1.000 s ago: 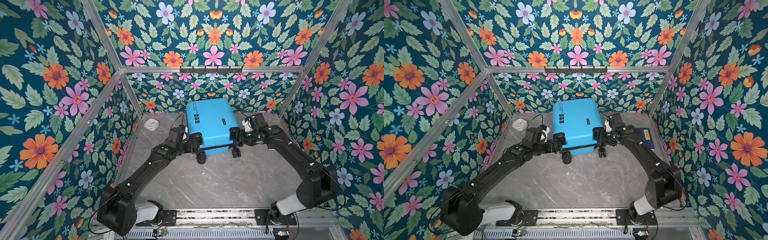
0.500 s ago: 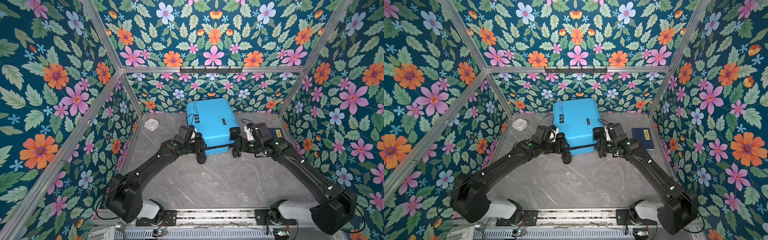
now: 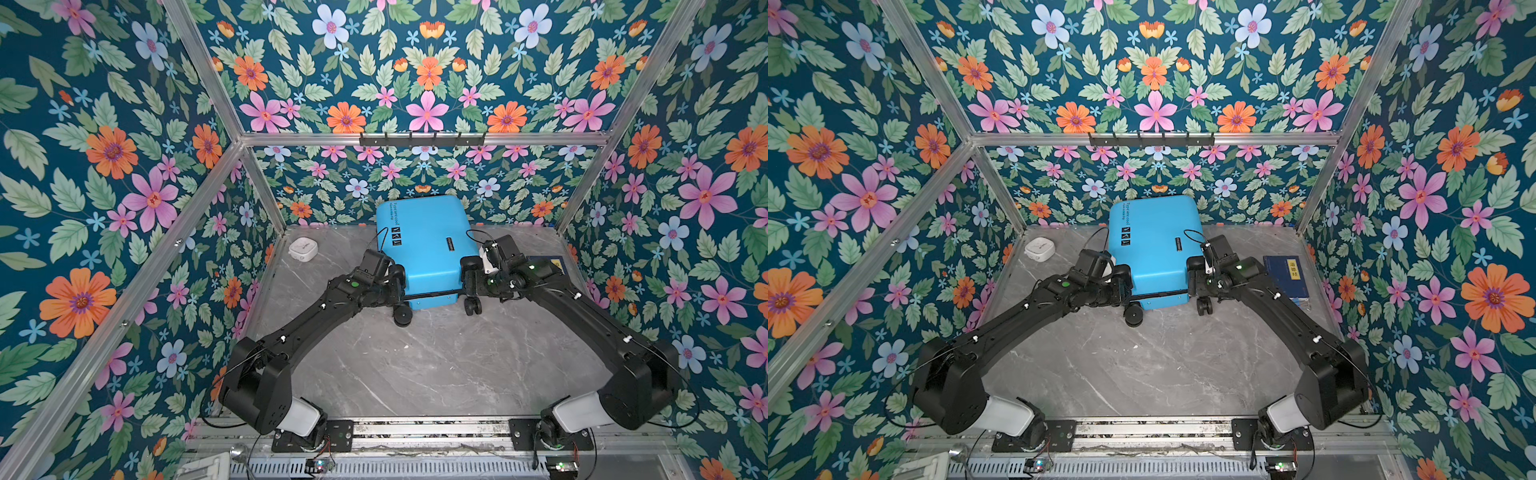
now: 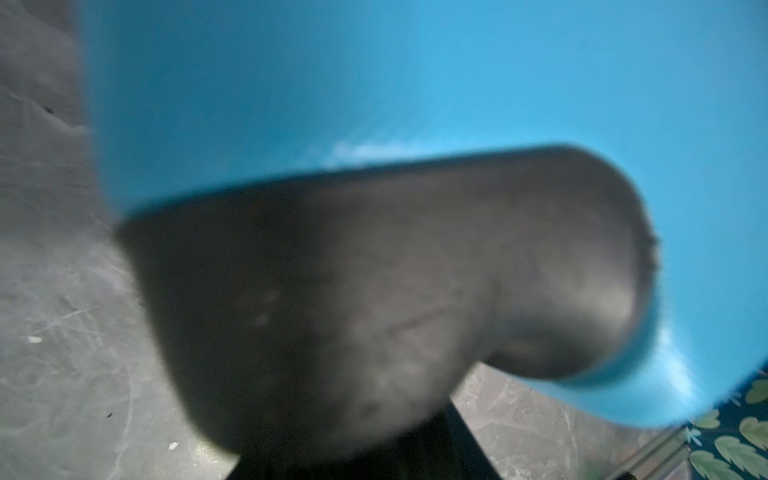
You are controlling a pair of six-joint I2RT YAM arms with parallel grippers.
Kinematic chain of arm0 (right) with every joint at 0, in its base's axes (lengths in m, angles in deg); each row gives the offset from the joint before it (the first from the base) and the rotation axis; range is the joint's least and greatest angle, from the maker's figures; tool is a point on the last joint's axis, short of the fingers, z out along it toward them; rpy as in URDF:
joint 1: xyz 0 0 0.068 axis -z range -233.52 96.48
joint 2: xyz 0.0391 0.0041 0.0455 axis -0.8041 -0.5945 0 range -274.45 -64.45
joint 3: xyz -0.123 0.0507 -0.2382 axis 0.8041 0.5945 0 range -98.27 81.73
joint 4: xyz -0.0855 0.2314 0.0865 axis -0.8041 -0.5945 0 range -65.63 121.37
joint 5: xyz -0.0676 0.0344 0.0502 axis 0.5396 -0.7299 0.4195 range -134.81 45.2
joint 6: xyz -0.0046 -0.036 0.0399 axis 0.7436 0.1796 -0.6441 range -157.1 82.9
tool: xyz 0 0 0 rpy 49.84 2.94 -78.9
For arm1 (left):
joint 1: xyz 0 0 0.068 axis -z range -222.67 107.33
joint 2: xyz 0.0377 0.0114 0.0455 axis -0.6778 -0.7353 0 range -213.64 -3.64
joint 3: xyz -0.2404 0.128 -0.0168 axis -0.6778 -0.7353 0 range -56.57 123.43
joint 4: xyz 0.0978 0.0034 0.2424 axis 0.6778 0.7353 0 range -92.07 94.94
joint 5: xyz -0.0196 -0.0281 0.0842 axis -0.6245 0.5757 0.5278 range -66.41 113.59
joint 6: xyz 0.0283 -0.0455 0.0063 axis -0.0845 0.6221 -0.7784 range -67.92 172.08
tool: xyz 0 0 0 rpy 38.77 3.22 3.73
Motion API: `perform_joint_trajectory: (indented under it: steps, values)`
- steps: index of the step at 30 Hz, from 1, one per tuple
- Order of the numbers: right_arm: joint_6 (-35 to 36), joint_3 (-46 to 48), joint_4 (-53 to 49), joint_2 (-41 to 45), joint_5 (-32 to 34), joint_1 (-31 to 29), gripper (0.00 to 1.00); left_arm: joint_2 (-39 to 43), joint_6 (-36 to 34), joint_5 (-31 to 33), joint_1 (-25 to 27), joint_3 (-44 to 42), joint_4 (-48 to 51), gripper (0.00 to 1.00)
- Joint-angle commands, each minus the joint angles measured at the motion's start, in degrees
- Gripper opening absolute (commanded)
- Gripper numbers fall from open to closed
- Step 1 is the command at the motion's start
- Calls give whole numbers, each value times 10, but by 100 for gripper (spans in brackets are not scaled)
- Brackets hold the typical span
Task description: Pack the luggage
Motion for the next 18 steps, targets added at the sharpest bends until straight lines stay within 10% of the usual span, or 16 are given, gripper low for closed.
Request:
perform_joint_trajectory:
  steps: [1, 9, 18]
  values:
    - [23, -30, -30, -38, 19, 2, 84, 0, -49, -20, 3, 8, -15, 26]
    - [22, -73, -23, -72, 10, 11, 62, -6, -64, -31, 3, 35, -14, 10]
    - [34, -152, -32, -107, 10, 13, 26, 16, -52, -20, 3, 2, -32, 41]
